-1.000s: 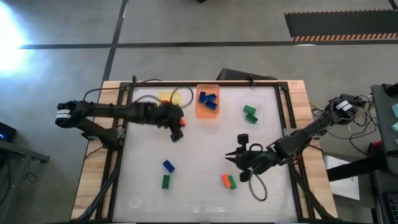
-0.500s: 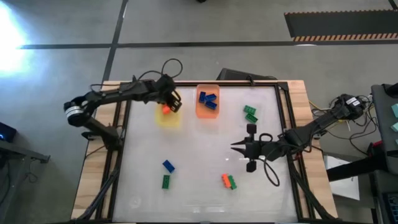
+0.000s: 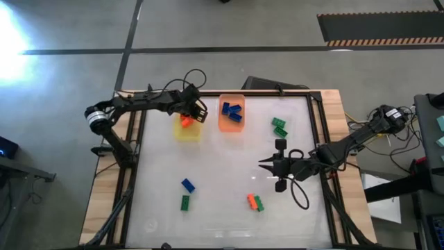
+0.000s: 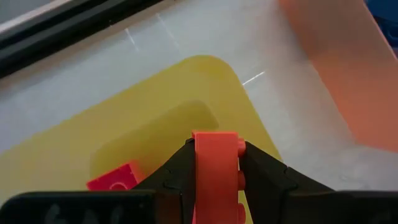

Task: Sort & place blocks by color
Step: Put the orange game piece into the yellow bin

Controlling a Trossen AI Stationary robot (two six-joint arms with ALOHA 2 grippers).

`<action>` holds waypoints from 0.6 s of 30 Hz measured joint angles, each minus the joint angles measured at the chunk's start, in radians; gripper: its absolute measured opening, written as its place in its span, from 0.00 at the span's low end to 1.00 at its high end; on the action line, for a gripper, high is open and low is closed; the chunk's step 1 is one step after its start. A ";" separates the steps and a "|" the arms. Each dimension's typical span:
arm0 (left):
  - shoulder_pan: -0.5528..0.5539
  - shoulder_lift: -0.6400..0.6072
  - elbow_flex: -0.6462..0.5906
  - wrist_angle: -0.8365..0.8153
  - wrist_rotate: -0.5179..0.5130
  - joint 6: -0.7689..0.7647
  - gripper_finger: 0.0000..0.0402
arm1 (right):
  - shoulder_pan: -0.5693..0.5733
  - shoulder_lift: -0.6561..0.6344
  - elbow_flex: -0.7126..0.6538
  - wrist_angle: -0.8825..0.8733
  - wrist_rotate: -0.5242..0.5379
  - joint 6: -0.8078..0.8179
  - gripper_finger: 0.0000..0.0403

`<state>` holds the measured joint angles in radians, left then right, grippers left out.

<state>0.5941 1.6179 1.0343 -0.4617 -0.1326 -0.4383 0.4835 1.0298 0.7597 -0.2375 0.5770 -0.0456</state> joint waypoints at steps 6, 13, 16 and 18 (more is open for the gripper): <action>0.000 0.000 -0.005 0.020 0.000 -0.028 0.22 | 0.000 0.000 0.000 0.002 0.000 0.000 0.13; 0.000 -0.001 -0.005 0.029 -0.002 -0.054 0.28 | 0.000 0.000 0.000 0.003 0.000 0.010 0.13; 0.000 -0.001 -0.005 0.035 -0.002 -0.056 0.33 | 0.000 0.000 0.000 0.003 0.000 0.011 0.13; 0.000 -0.001 -0.005 0.035 -0.003 -0.057 0.36 | 0.000 0.000 0.000 0.003 0.000 0.012 0.13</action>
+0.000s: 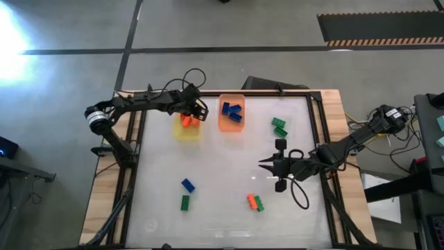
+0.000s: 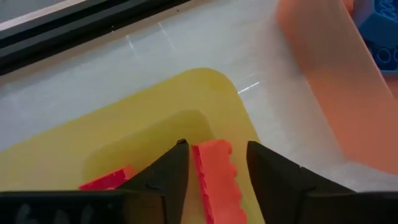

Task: Sort & place blocks by color
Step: Put the orange game piece into the yellow bin, then put the blue game piece into the orange bin

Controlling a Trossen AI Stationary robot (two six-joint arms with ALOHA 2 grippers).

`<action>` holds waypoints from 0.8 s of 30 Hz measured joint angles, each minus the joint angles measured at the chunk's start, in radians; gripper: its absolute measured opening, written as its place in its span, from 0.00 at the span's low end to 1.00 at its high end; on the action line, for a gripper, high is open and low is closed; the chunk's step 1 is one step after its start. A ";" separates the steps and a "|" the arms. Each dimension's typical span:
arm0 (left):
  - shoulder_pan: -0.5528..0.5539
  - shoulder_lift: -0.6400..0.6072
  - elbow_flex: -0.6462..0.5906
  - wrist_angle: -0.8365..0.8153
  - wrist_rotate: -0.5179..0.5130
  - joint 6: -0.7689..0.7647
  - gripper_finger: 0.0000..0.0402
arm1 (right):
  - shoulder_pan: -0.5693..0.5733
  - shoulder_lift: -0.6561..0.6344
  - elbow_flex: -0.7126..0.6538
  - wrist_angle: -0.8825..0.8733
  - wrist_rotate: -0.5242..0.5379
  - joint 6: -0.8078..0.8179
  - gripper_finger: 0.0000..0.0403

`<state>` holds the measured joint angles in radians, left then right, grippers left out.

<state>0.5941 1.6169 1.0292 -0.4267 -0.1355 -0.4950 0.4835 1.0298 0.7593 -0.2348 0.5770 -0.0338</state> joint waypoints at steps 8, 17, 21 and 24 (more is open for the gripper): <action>-0.002 -0.008 0.002 -0.001 0.000 0.003 0.45 | 0.000 0.000 0.000 0.000 0.000 0.000 0.13; -0.041 -0.121 0.003 -0.064 0.007 0.037 0.46 | 0.000 0.000 0.000 0.002 0.000 0.000 0.13; -0.090 -0.202 -0.002 -0.107 0.008 0.036 0.46 | 0.000 0.000 0.000 0.006 0.000 0.000 0.13; -0.149 -0.259 -0.006 -0.119 0.008 0.037 0.46 | 0.000 0.000 0.000 0.006 0.000 0.000 0.13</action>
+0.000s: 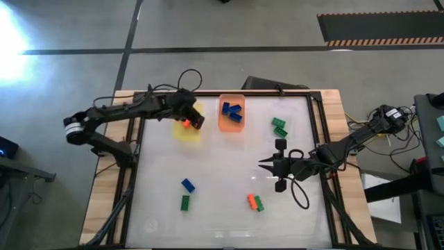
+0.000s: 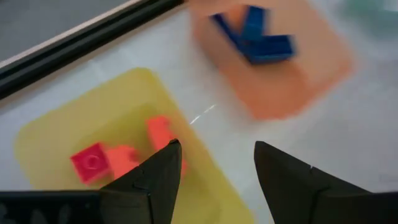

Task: Sort & place blocks by color
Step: Put the blue game piece into the orange bin

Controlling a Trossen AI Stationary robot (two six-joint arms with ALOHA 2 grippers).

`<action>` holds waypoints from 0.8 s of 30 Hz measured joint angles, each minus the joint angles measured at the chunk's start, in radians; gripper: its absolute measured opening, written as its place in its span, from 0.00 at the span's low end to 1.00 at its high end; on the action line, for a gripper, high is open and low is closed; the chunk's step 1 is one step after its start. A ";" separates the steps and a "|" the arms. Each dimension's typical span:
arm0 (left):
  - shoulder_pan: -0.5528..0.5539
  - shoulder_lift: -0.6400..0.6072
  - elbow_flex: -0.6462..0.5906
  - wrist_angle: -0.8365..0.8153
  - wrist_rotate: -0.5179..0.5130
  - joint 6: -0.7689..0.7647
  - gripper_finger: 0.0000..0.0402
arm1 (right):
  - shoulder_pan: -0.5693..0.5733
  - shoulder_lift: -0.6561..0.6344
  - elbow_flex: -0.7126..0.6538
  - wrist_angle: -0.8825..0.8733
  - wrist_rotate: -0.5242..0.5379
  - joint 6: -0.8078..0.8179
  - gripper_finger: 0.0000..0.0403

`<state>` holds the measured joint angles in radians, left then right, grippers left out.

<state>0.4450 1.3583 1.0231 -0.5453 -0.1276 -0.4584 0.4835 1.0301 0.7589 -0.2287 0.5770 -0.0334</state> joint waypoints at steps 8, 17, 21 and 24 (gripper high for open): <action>-0.234 -0.090 -0.005 -0.018 0.003 0.026 0.46 | 0.000 0.000 0.000 0.002 0.000 0.010 0.13; -0.441 -0.110 -0.010 -0.123 0.091 0.056 0.46 | 0.000 0.000 0.000 0.003 0.000 0.016 0.13; -0.514 -0.102 -0.017 -0.152 0.127 0.123 0.46 | 0.000 0.000 0.000 0.005 0.000 0.018 0.13; -0.569 -0.084 -0.017 -0.147 0.127 0.202 0.46 | 0.000 0.000 0.000 0.007 0.000 0.018 0.13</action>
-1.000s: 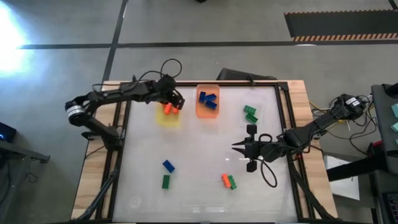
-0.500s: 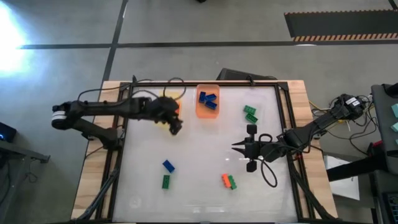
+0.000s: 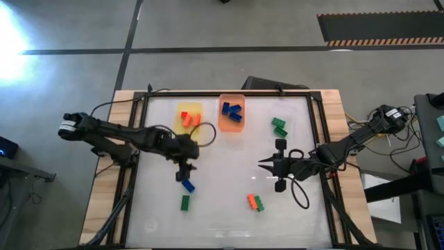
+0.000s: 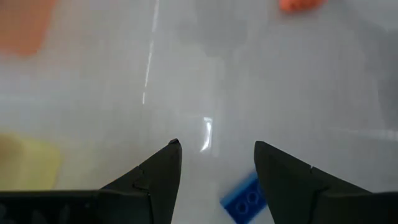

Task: Sort & place blocks by color
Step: Put the blue game piece into the orange bin

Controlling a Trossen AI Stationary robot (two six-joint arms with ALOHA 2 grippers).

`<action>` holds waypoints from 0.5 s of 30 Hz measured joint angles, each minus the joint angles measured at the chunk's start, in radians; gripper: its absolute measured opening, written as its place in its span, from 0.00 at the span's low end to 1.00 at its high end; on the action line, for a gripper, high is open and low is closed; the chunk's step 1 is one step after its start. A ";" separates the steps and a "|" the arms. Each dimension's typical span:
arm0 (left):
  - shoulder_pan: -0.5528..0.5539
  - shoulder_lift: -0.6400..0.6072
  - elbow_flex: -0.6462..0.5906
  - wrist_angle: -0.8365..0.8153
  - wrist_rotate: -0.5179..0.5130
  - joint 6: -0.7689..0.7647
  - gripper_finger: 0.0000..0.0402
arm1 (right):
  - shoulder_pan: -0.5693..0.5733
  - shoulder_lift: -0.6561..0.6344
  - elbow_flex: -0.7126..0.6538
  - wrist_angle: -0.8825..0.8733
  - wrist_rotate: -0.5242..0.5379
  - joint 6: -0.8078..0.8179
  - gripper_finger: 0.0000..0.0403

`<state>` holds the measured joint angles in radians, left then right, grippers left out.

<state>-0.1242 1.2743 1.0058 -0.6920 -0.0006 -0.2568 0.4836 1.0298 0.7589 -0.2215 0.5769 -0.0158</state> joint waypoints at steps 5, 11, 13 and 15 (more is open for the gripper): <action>-0.056 0.053 0.000 -0.004 -0.002 0.008 0.46 | 0.000 0.000 0.000 0.003 0.000 0.000 0.13; -0.099 0.130 0.000 -0.045 0.000 0.012 0.46 | 0.000 0.000 0.000 0.003 0.000 0.005 0.13; -0.104 0.156 0.000 -0.067 0.005 0.040 0.46 | 0.000 0.000 0.000 0.003 0.000 0.007 0.13; -0.115 0.172 0.000 -0.079 0.015 0.070 0.46 | 0.000 0.000 0.000 0.003 0.000 0.009 0.13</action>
<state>-0.2389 1.4461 1.0058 -0.7711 0.0145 -0.1872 0.4837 1.0298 0.7589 -0.2190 0.5766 -0.0071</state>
